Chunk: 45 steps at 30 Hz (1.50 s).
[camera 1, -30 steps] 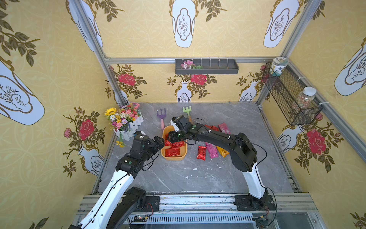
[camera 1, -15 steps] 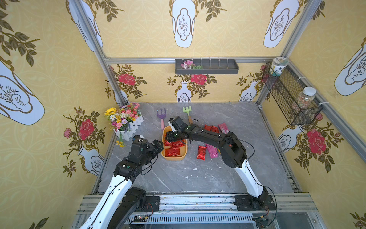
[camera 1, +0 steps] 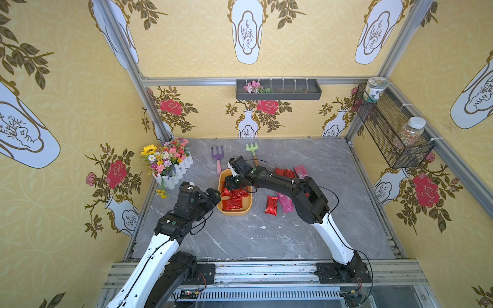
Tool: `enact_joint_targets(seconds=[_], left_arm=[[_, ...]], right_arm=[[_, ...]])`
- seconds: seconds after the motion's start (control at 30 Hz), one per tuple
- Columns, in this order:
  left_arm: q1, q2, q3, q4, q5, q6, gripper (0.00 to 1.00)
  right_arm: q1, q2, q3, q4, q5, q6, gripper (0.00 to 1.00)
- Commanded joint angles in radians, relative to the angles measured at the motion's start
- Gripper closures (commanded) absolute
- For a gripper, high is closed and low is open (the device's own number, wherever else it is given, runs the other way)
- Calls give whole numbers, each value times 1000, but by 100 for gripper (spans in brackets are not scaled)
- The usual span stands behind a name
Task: Take the tea bags out of the storage box
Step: Pick up the tea bag from the storage box.
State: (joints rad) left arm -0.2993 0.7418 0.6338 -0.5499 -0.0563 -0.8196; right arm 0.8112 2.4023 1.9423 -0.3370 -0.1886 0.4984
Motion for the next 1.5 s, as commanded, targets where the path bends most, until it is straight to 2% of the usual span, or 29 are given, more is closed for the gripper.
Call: enact_joint_targets(seconds=[0.0,0.33,1.0,1.37,1.47], left_arm=[[0,-1,-7,4,10,10,6],[2,2,-6,7,16,11,5],[1,-4,5,2,20,11,5],[-3,67,44,67,70,13,5],[-42,102,44,140,72,-12,4]], right_arm=[[-3,17,10,43,-25,26,42],[-13,39,8,111,-95,78,44],[-30,-47,-100,203,-141,129,60],[-57,-229,-253,217,-145,109,62],[-85,-317,-340,228,-144,100,62]])
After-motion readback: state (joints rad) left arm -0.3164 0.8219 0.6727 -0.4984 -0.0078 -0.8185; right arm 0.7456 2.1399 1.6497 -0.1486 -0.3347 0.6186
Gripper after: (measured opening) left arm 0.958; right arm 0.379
